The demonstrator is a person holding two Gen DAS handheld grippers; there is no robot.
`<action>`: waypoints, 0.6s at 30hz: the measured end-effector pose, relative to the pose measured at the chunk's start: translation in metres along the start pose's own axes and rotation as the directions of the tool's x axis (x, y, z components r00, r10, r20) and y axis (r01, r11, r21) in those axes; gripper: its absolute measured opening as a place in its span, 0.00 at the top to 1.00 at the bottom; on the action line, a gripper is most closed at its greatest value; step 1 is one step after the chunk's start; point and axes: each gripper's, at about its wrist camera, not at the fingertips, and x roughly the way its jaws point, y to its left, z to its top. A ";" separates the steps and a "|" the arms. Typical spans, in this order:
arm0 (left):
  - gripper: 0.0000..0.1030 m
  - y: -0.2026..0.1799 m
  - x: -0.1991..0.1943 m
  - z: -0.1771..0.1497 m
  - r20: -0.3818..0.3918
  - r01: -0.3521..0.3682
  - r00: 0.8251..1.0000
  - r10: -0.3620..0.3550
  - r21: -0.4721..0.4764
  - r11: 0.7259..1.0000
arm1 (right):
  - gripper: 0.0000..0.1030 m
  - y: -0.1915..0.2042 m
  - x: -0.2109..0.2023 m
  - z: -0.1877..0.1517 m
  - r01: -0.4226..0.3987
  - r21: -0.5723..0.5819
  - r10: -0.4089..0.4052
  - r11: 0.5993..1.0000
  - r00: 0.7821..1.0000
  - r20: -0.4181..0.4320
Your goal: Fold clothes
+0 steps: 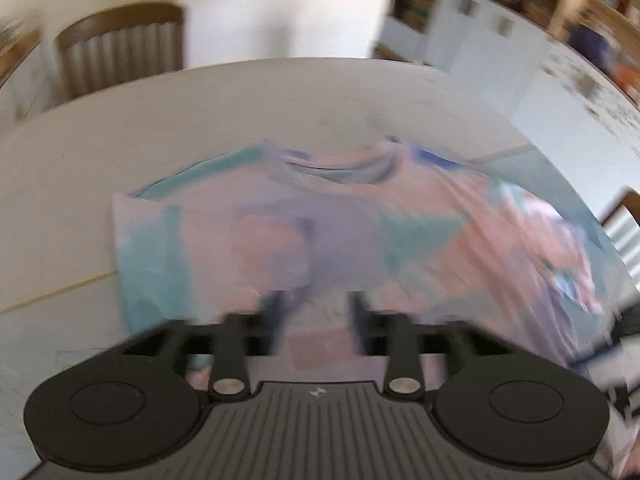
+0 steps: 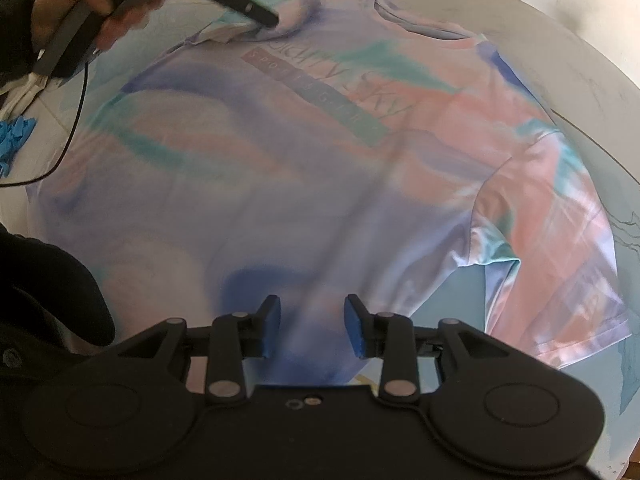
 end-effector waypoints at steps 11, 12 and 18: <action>0.38 0.058 -0.023 0.005 0.010 0.044 0.999 -0.043 -0.103 0.994 | 0.00 -0.001 -0.001 0.000 -0.003 0.007 0.003 1.000 1.000 0.002; 0.38 0.054 -0.019 0.004 -0.010 0.052 0.999 -0.053 -0.077 0.996 | 0.00 0.000 -0.001 0.000 -0.001 0.007 0.001 1.000 1.000 0.001; 0.39 0.028 0.007 -0.002 -0.047 -0.001 0.999 0.004 0.078 0.997 | 0.00 0.001 -0.001 0.000 0.007 0.006 -0.007 1.000 1.000 0.000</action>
